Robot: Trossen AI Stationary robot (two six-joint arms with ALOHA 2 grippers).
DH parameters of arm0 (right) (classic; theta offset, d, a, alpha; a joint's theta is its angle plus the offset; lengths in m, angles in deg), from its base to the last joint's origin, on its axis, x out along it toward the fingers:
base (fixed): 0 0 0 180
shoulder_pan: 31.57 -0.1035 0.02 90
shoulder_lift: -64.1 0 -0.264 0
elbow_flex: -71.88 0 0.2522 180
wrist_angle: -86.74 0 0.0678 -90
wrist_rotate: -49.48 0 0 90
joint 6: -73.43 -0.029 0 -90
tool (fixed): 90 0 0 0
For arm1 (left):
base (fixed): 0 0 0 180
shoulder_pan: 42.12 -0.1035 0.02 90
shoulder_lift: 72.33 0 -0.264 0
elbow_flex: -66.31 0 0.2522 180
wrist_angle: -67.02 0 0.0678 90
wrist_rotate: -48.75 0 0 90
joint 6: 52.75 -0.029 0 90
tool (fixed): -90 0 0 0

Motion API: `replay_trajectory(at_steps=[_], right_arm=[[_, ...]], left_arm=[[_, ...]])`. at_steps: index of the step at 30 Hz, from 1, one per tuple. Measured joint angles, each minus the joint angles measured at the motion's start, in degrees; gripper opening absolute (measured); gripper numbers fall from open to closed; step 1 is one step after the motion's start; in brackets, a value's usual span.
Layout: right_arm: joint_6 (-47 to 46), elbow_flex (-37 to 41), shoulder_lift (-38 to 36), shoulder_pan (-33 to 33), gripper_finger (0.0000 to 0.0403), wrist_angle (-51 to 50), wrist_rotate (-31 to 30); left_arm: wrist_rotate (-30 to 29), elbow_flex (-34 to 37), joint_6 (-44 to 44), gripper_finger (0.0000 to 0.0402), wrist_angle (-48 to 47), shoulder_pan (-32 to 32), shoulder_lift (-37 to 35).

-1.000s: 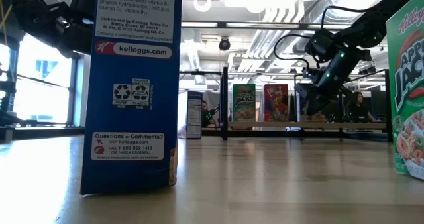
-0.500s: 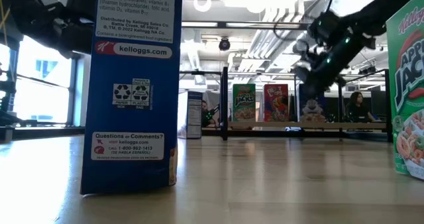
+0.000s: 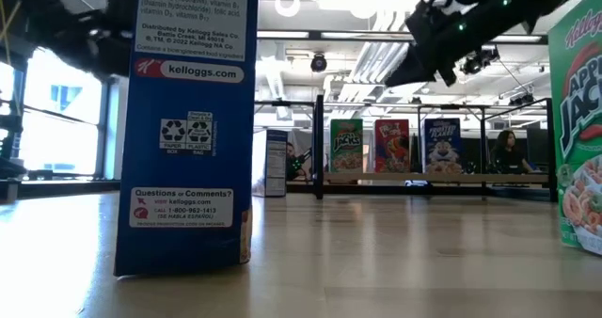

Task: Stack cereal on shelf
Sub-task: Put the top blue cereal box on the shelf

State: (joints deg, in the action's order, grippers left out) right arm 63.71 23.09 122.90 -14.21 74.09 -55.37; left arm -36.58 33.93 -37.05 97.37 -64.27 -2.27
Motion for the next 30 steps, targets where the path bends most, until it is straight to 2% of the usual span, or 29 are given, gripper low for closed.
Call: replay_trajectory(at_steps=[6,12,16,21,25,30], right_arm=[[1.23,-0.91,0.0,-2.56,0.0,-0.12,-3.09],[1.29,-0.89,0.02,-2.92,0.0,-0.69,-3.2],[2.69,-0.89,0.02,-2.92,0.0,-0.69,-3.22],[3.23,-0.88,0.02,-2.92,0.0,-1.01,-3.2],[3.55,-0.84,0.04,-2.92,0.0,-1.48,-3.2],[3.79,-0.84,0.04,-2.92,0.0,-1.88,-2.93]], left_arm=[[2.34,-16.56,-12.13,0.0011,-28.47,-8.61,0.88],[3.66,-29.82,-19.49,0.0001,-41.96,-17.96,6.98],[7.3,-35.2,-20.9,0.0001,-45.46,-21.89,15.46],[9.44,-41.5,-23.75,0.0,-49.59,-23.43,24.61],[16.47,-45.32,-26.96,0.0,-55.19,-23.21,29.32],[25.17,-45.64,-29.68,0.0,-56.82,-21.39,30.56]])
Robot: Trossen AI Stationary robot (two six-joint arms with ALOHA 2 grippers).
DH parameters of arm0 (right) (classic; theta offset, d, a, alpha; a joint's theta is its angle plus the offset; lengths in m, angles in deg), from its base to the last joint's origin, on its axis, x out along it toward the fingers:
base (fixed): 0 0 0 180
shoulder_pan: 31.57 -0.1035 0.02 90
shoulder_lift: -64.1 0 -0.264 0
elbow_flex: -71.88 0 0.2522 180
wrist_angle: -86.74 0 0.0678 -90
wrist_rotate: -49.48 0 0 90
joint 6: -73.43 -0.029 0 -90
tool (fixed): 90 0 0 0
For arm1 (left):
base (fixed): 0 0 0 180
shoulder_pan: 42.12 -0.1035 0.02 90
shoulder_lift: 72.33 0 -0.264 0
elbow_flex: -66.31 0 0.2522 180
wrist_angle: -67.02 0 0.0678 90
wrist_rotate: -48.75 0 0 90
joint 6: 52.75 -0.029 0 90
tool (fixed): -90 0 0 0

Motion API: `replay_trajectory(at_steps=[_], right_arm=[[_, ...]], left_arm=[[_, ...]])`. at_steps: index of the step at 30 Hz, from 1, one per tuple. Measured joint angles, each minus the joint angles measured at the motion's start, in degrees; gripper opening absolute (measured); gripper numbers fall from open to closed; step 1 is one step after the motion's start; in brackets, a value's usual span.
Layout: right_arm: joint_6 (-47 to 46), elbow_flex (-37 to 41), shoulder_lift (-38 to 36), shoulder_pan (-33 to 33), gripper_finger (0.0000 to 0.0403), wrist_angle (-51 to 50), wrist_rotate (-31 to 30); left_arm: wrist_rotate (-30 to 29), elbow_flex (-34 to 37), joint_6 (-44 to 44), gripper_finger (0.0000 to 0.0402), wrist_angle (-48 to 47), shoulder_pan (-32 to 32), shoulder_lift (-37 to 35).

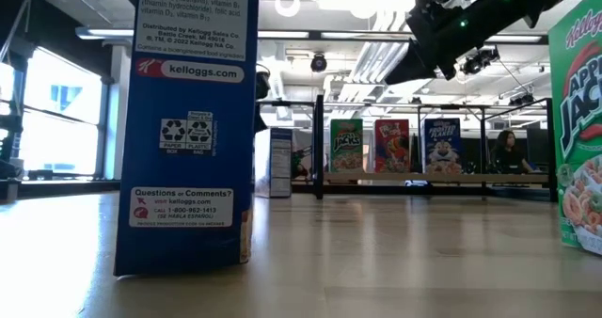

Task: Stack cereal on shelf
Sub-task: Put the top blue cereal box on the shelf

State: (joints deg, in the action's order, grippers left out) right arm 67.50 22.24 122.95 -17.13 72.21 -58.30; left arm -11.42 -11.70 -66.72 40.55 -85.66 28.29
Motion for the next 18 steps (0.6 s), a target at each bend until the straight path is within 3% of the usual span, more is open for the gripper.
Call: replay_trajectory(at_steps=[12,18], right_arm=[[-2.91,0.02,0.02,-0.44,0.0002,-0.3,4.52],[-3.04,0.02,0.78,-4.63,0.0056,0.53,4.92]], left_arm=[[5.8,4.46,-0.96,0.0,-0.79,7.74,0.04],[5.65,9.51,3.1,0.0,6.1,11.82,0.04]])
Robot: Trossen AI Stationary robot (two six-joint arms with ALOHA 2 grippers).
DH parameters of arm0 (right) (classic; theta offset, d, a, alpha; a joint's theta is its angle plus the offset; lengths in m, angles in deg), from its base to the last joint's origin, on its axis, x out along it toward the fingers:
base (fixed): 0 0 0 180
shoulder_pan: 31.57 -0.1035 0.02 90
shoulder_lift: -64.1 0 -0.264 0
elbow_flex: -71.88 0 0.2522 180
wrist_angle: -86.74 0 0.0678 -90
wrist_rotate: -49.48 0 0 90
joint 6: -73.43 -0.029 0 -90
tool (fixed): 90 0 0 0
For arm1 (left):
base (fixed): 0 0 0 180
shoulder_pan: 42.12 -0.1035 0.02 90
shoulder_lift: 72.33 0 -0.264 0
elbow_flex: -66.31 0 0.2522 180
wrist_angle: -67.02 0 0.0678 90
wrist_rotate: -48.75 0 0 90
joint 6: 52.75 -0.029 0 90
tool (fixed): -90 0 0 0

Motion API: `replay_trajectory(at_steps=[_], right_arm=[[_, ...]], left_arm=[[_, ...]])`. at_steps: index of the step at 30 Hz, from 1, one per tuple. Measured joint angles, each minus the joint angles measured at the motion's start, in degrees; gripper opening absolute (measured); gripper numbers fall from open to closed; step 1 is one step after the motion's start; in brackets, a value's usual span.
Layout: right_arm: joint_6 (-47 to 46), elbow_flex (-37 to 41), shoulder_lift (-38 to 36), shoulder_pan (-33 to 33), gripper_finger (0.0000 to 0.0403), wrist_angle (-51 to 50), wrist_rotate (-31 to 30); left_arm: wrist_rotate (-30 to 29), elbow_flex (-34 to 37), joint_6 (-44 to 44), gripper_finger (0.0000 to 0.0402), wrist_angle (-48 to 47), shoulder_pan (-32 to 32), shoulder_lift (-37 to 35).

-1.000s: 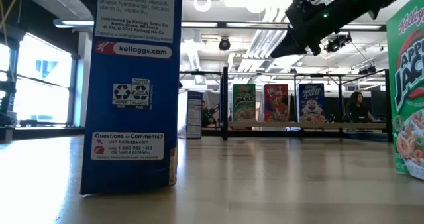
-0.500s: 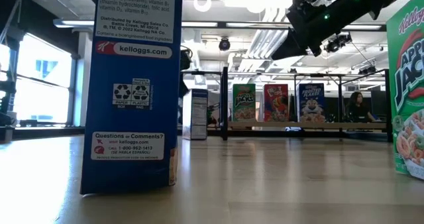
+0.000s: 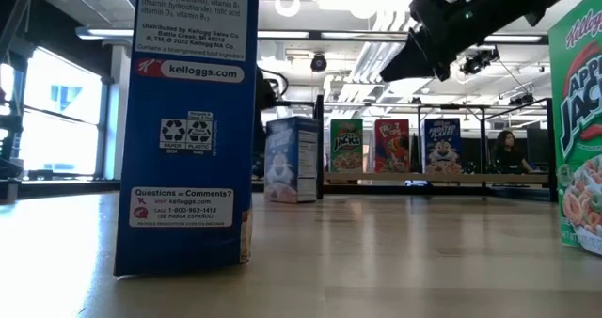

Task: Stack cereal on shelf
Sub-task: Put the top blue cereal box on the shelf

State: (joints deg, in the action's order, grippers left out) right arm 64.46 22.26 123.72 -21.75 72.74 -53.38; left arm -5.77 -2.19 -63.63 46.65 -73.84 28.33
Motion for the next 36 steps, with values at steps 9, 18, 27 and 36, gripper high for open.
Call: replay_trajectory(at_steps=[9,18,27,36], right_arm=[[-5.59,0.02,11.24,-9.15,0.0239,10.96,-0.46],[-10.2,0.0,21.14,-9.59,0.0326,21.32,-0.64],[-1.4,-0.09,25.29,-8.85,0.0328,25.54,1.25],[1.22,-0.12,27.95,-4.9,0.0322,28.58,9.25]], left_arm=[[-0.15,6.59,8.66,0.0,14.25,5.58,-0.17],[-0.94,7.19,10.55,0.0,19.07,9.43,-0.22],[-1.25,7.19,10.67,0.0,20.45,9.44,-0.23],[-1.25,7.19,10.86,0.0,20.93,9.43,-0.27]])
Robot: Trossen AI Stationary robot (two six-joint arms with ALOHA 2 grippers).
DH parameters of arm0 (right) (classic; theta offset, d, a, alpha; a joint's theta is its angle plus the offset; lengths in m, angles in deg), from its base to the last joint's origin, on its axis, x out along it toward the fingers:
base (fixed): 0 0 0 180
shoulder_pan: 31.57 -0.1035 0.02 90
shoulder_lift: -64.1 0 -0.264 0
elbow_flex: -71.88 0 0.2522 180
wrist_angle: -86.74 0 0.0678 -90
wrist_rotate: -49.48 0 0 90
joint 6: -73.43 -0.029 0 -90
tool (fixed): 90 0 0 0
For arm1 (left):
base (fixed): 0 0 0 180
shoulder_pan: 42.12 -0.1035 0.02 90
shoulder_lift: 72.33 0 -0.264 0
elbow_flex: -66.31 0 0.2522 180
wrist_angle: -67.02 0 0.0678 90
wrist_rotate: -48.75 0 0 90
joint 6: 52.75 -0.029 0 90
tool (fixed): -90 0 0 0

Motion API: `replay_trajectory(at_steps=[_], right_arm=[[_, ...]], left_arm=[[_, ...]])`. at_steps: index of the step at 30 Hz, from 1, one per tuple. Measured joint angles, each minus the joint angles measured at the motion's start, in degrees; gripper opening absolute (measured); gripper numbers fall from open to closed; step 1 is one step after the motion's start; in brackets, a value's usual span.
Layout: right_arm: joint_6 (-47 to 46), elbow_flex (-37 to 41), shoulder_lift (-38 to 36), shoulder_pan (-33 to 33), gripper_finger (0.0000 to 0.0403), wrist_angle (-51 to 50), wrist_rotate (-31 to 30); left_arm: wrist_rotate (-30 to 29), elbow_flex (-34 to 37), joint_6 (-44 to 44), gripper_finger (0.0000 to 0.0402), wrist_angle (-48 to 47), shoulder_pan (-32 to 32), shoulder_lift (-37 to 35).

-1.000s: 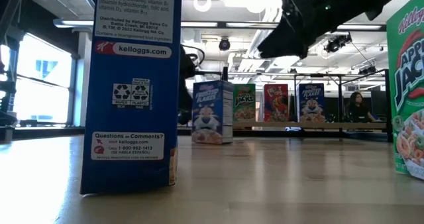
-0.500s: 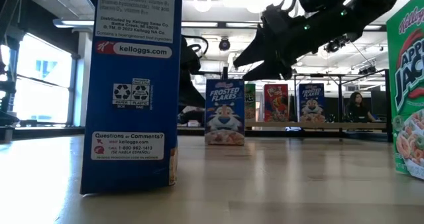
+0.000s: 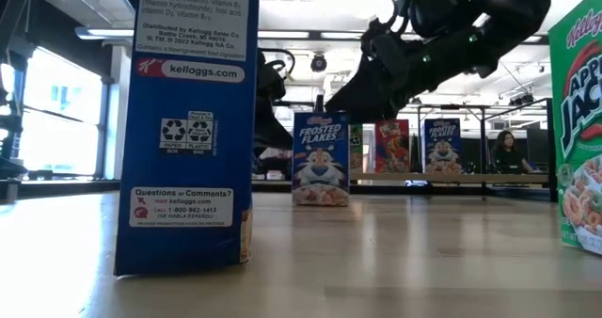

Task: Stack cereal on shelf
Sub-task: Put the top blue cereal box on the shelf

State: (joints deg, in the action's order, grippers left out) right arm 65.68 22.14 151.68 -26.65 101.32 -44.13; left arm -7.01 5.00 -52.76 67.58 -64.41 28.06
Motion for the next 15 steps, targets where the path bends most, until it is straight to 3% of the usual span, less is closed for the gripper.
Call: replay_trajectory(at_steps=[6,15], right_arm=[[0.09,-3.66,2.85,0.35,0.0294,-2.58,2.11],[0.31,-13.36,5.32,0.37,0.0244,-18.82,2.39]], left_arm=[[0.0,0.0,0.44,0.0,0.92,0.0,-0.02],[0.01,0.0,0.46,0.0,1.07,0.0,-0.02]])
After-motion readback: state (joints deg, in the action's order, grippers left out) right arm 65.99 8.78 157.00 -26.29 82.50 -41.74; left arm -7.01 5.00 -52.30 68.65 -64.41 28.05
